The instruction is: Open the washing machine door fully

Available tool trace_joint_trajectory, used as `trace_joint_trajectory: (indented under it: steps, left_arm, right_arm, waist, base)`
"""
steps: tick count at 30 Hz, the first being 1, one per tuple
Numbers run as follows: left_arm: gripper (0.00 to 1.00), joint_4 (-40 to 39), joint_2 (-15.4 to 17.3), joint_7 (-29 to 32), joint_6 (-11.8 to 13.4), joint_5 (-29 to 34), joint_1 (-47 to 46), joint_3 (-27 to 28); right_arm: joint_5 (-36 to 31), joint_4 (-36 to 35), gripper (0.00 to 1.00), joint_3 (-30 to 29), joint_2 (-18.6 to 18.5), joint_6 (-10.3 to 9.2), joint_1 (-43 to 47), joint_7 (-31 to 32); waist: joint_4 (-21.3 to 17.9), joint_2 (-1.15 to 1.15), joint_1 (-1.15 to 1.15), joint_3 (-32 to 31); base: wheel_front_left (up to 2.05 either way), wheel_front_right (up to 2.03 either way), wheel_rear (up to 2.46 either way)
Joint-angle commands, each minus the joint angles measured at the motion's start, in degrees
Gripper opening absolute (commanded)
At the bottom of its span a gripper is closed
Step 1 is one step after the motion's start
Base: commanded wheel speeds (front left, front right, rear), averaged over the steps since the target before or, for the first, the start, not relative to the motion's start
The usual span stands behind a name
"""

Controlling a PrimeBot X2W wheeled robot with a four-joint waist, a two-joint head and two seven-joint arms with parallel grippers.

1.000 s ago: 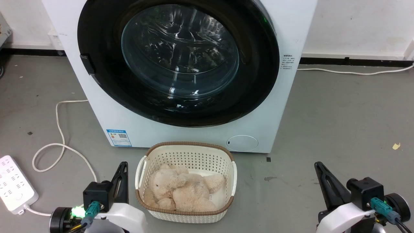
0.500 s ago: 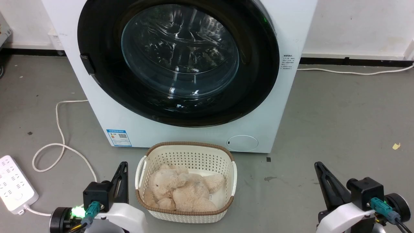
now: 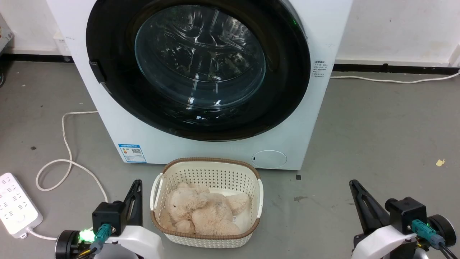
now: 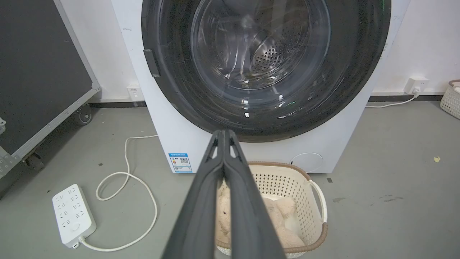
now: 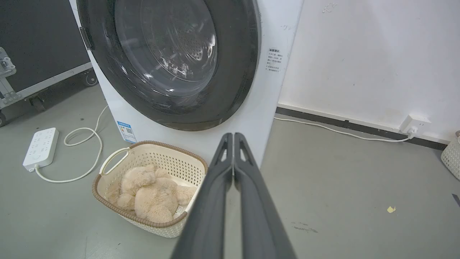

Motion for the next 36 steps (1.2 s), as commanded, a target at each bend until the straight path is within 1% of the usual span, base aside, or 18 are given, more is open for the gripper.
trace_joint_trajectory:
  steps: [1,8,9,22,30,36]
  left_arm:
    - [0.0,-0.2,0.0,0.0,0.1,0.2,-0.2,0.0]
    - [0.0,-0.2,0.0,0.0,0.1,0.2,-0.2,0.0]
    - [1.0,0.0,0.0,0.0,0.0,0.0,0.0,0.0]
    - [1.0,-0.3,0.0,-1.4,0.5,-0.3,-0.1,-1.3]
    - [1.0,-1.0,0.0,-2.3,1.0,-0.3,-0.7,-2.2]
    - [1.0,-1.7,0.0,-3.0,1.5,-0.3,-1.5,-3.0]
  right_arm:
    - [-0.3,0.1,0.0,0.0,0.3,-0.05,-0.7,0.0]
    - [-0.3,0.1,0.0,0.0,0.3,-0.05,-0.7,0.0]
    - [0.0,0.0,1.0,0.0,0.0,0.0,0.0,0.0]
    - [1.3,-0.3,1.0,-0.7,0.0,0.0,0.4,-1.3]
    - [2.1,-0.8,1.0,-1.2,0.0,-0.01,-0.5,-2.3]
    - [3.0,-1.0,1.0,-1.4,-1.3,-0.01,-2.3,-2.9]
  waist:
    - [0.0,0.0,0.0,0.0]
    - [0.0,0.0,0.0,0.0]
    - [0.0,0.0,0.0,0.0]
    - [0.1,0.0,0.0,0.4]
    - [0.3,0.0,0.0,1.9]
    - [0.6,0.0,0.0,3.9]
  base:
    - [0.0,0.0,0.0]
    - [0.0,0.0,0.0]
    - [0.0,0.0,0.0]
    - [0.0,0.0,0.0]
    - [0.0,0.0,0.0]
    - [0.0,0.0,0.0]
